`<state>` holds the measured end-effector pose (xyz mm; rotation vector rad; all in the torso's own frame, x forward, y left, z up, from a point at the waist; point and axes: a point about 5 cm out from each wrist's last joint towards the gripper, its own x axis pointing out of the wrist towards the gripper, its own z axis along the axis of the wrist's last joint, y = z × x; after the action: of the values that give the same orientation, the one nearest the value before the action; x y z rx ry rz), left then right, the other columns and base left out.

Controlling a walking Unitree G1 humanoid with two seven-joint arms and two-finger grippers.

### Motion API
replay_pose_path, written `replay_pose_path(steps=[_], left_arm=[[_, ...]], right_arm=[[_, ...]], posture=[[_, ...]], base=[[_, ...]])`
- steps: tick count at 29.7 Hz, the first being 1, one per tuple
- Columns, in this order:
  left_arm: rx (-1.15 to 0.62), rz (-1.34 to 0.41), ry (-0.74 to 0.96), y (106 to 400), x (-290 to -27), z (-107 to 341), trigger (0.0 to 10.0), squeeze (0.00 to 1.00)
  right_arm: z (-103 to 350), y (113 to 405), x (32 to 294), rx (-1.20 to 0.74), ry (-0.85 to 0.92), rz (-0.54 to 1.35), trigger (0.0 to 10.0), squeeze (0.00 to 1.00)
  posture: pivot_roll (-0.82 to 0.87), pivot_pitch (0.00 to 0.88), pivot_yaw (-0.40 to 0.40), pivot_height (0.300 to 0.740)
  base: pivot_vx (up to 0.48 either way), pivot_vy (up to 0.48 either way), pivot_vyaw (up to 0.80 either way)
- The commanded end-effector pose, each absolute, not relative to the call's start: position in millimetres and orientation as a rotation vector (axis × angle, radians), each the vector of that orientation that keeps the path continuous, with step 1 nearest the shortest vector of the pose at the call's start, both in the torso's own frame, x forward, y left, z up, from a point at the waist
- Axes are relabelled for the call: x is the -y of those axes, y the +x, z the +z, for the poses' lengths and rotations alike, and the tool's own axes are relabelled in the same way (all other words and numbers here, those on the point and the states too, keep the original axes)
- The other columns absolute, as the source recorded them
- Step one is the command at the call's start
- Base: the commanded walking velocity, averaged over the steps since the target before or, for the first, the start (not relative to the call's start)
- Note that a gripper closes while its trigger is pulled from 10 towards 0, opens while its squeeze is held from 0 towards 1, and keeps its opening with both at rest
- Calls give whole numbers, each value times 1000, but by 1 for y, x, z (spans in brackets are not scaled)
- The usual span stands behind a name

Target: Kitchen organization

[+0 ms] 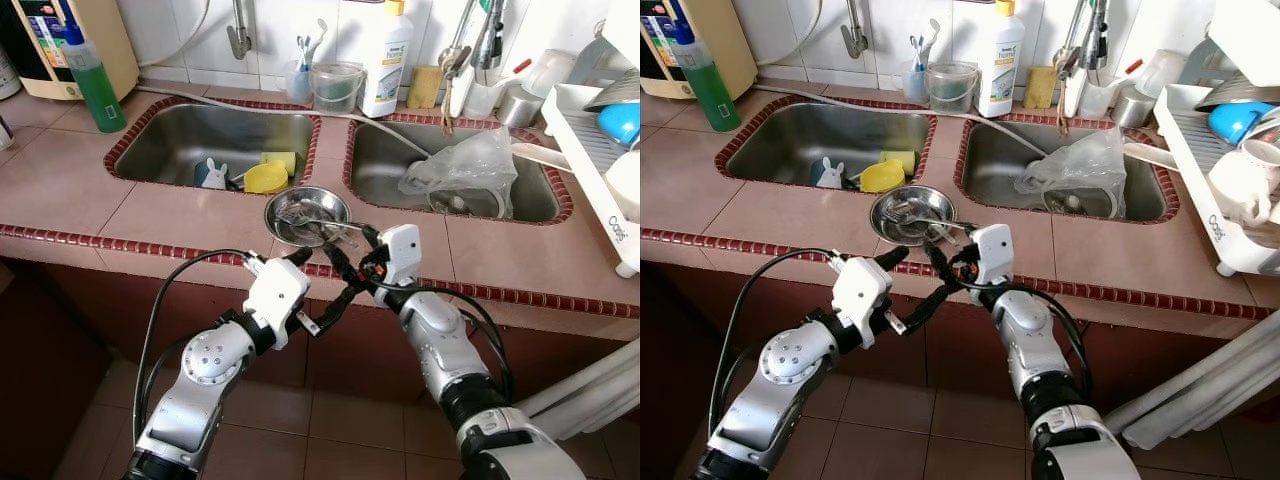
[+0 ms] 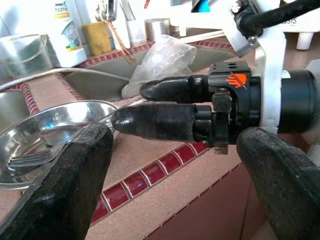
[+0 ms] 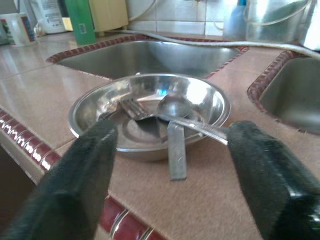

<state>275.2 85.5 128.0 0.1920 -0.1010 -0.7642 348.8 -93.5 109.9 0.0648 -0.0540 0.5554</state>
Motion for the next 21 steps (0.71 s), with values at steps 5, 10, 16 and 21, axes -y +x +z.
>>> replay_pose_path(steps=[5, 10, 16, 21], left_arm=[[111, -761, 197, 276, -86, 132, 10000, 0], [112, -759, 198, 276, -86, 132, 10000, 0], [113, -755, 197, 276, -86, 133, 10000, 0], [115, -754, 197, 276, -86, 133, 10000, 0]], right_arm=[[113, 353, 94, 61, 83, 541, 0, 0], [114, 354, 93, 58, 92, 538, 0, 0], [116, 357, 92, 52, 118, 519, 0, 0], [116, 360, 92, 42, 141, 502, 0, 0]], posture=[[-29, 75, -11, 740], [-26, 78, -12, 740], [-25, 81, -12, 740], [-25, 81, -12, 740]], base=[[0, 0, 0], [0, 0, 0], [0, 0, 0], [0, 0, 0]])
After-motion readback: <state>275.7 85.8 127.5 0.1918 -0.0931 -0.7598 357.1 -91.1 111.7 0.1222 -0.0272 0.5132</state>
